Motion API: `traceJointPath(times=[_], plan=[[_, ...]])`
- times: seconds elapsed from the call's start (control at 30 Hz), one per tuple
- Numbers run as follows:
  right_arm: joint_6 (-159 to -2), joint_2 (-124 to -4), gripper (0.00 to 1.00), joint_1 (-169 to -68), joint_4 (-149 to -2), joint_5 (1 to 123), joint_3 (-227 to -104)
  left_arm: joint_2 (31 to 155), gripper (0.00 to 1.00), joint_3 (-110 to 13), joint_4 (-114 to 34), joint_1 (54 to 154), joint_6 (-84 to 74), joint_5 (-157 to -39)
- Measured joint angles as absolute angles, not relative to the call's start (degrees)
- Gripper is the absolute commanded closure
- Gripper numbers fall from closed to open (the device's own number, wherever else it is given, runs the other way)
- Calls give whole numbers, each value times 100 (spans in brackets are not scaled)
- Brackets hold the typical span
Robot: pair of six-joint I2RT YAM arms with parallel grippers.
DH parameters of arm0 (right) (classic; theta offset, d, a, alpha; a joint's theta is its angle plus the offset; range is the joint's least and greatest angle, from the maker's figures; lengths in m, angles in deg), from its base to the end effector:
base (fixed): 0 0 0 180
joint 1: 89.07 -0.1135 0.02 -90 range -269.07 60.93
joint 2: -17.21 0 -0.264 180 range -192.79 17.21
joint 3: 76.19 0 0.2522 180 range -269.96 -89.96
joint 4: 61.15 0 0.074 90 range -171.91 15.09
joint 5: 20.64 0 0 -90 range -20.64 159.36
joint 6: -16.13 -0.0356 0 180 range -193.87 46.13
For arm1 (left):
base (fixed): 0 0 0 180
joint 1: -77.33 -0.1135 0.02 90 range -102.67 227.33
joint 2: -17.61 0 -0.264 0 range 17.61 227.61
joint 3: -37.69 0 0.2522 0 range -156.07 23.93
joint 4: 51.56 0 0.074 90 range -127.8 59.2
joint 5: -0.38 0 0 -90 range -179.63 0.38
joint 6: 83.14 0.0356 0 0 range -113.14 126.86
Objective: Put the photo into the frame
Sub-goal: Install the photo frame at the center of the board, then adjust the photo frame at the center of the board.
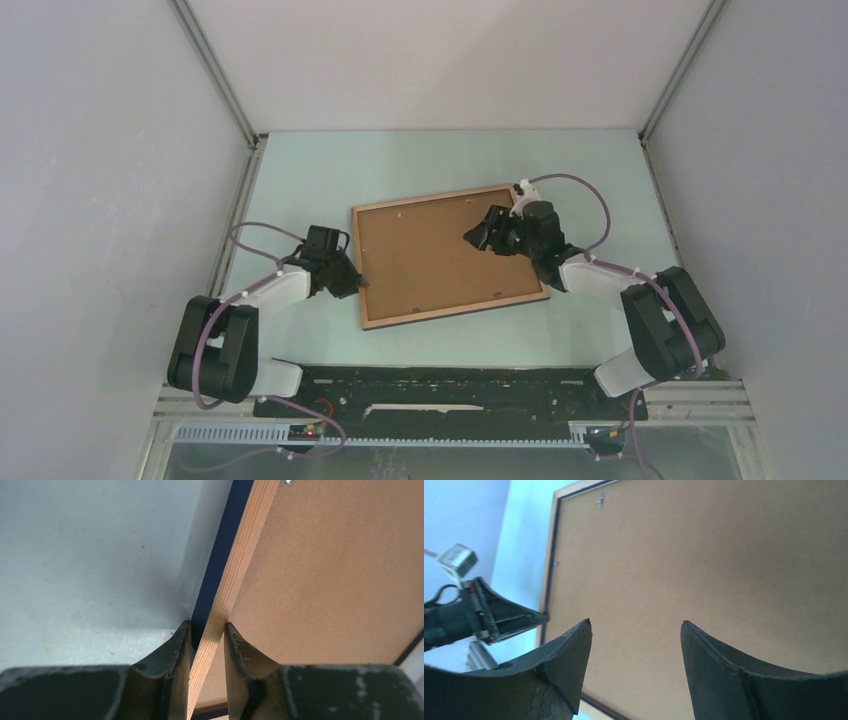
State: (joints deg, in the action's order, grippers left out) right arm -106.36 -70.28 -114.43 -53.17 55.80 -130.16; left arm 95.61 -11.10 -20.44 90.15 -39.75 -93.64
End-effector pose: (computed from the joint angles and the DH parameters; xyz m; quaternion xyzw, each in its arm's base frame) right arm 0.2826 0.1432 0.1911 -0.0106 0.8423 0.3436 0.4152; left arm 0.2329 -0.0556 0.1535 -0.2722 0.9270 -0.1563 0.2054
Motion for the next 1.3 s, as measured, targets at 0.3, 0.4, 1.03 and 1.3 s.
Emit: traceJointPath(times=[0.3, 0.4, 1.03, 1.3], plan=[[-11148, -5902, 25, -10455, -6653, 4524, -12809, 9353, 73, -688, -2625, 9039, -4314, -9952], [-11058, -5054, 25, -10459, -7625, 4533, -12551, 9222, 58, -502, -2789, 9074, -4395, -10124], [-13108, -3749, 35, -10025, -9297, 6017, -11167, 9003, 28, 62, -4004, 9610, -4572, -11287], [-13482, -4376, 37, -10003, -9131, 6517, -11263, 8337, 7, 468, -4396, 10003, -5055, -11709]])
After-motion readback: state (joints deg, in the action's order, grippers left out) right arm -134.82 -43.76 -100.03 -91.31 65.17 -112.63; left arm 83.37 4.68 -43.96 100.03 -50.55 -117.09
